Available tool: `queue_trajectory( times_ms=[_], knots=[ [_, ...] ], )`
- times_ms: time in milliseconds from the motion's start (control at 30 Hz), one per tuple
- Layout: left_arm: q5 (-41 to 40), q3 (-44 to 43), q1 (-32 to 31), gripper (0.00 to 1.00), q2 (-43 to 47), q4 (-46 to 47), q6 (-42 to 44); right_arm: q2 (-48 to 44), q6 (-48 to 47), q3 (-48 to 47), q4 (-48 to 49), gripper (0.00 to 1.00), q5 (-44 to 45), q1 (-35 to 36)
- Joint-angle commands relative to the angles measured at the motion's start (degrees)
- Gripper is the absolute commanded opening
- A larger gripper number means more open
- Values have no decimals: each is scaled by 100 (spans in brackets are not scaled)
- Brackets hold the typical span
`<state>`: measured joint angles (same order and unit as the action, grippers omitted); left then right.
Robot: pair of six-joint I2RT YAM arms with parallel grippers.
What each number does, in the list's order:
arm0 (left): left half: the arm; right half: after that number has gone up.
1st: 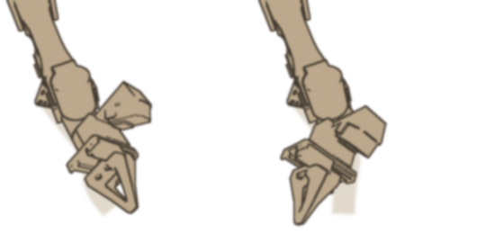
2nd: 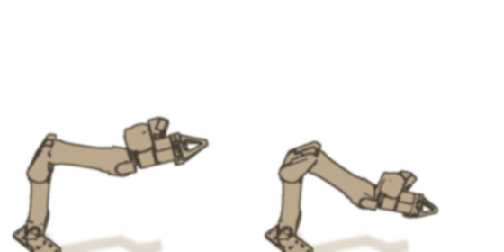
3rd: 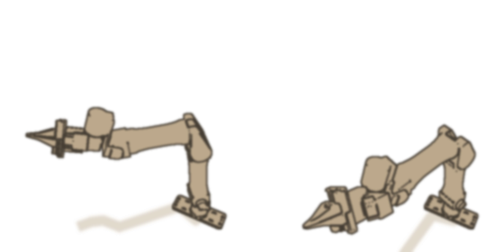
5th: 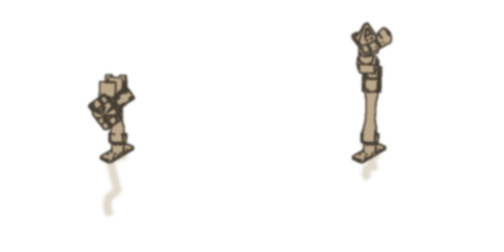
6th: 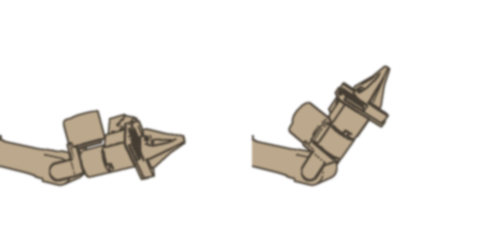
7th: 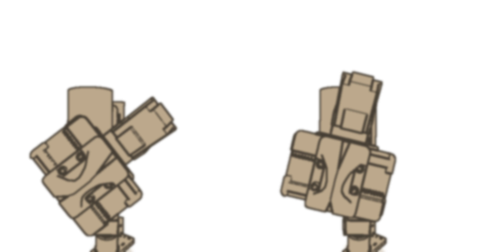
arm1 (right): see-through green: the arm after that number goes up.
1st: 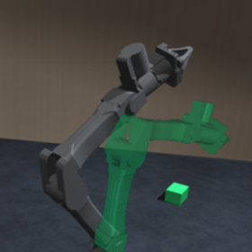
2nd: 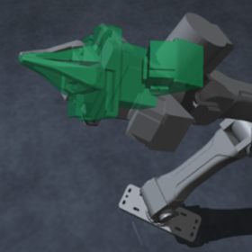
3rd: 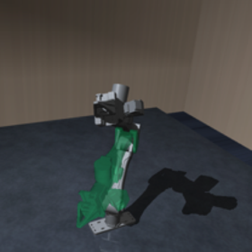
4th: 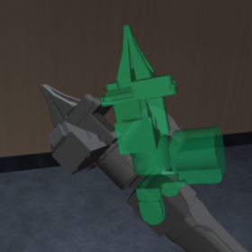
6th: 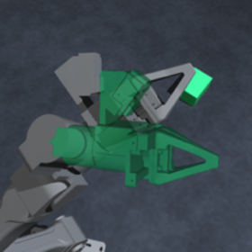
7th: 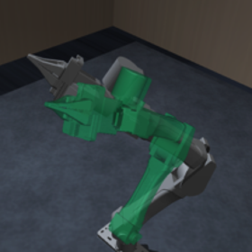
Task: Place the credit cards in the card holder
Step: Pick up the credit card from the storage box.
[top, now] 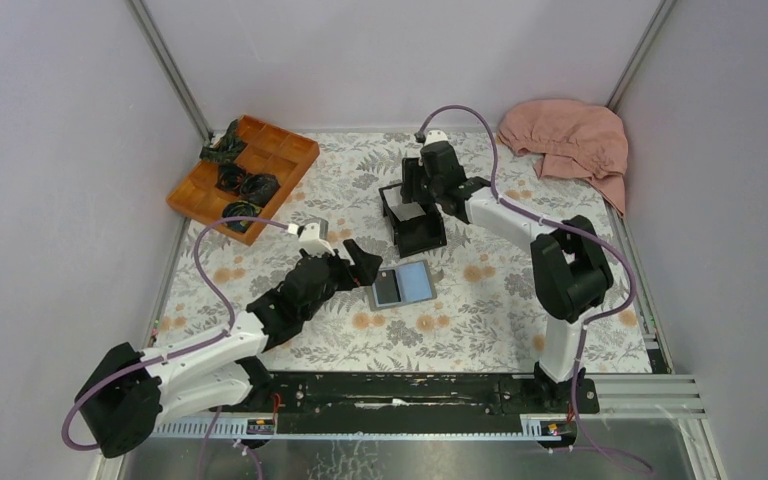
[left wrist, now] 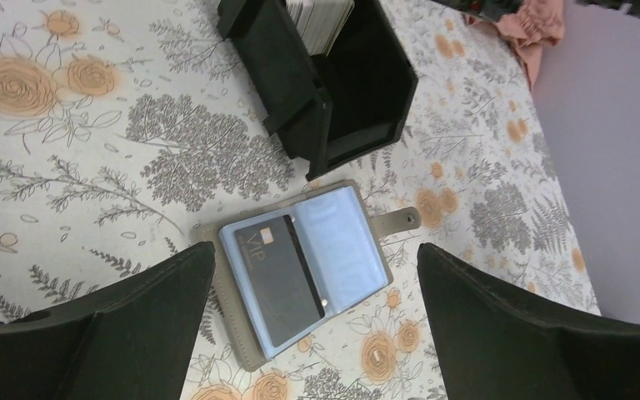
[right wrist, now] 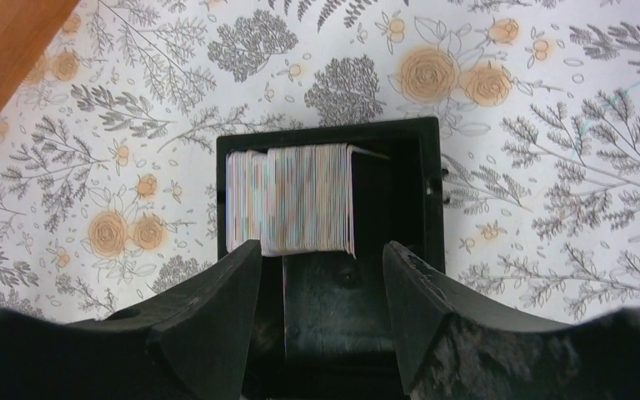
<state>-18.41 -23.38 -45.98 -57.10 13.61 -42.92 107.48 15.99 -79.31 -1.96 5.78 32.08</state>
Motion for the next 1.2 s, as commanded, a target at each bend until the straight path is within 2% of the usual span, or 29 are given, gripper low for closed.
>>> queue_trajectory(
  times_ms=[0, 200, 433, 733, 1000, 1167],
  knots=[
    [-41, 102, 70, 97, 194, 712, 261, 206, -138, -505, 110, 62, -377, -82],
    [-457, -163, 77, 98, 56, 160, 300, 563, -100, -743, 76, 62, -435, -147],
    [-534, -241, 80, 98, -159, 113, 267, 717, 54, -666, 232, 62, -671, -360],
    [-559, -293, 80, 97, -302, 122, 208, 941, 727, -307, 670, 58, -1993, -699],
    [-561, -339, 80, 97, -244, 51, 187, 1082, 900, -240, 751, 56, -2327, -705],
    [-555, -372, 80, 96, -275, 9, 187, 981, 1007, -129, 890, 45, -2425, -716]
  ],
)
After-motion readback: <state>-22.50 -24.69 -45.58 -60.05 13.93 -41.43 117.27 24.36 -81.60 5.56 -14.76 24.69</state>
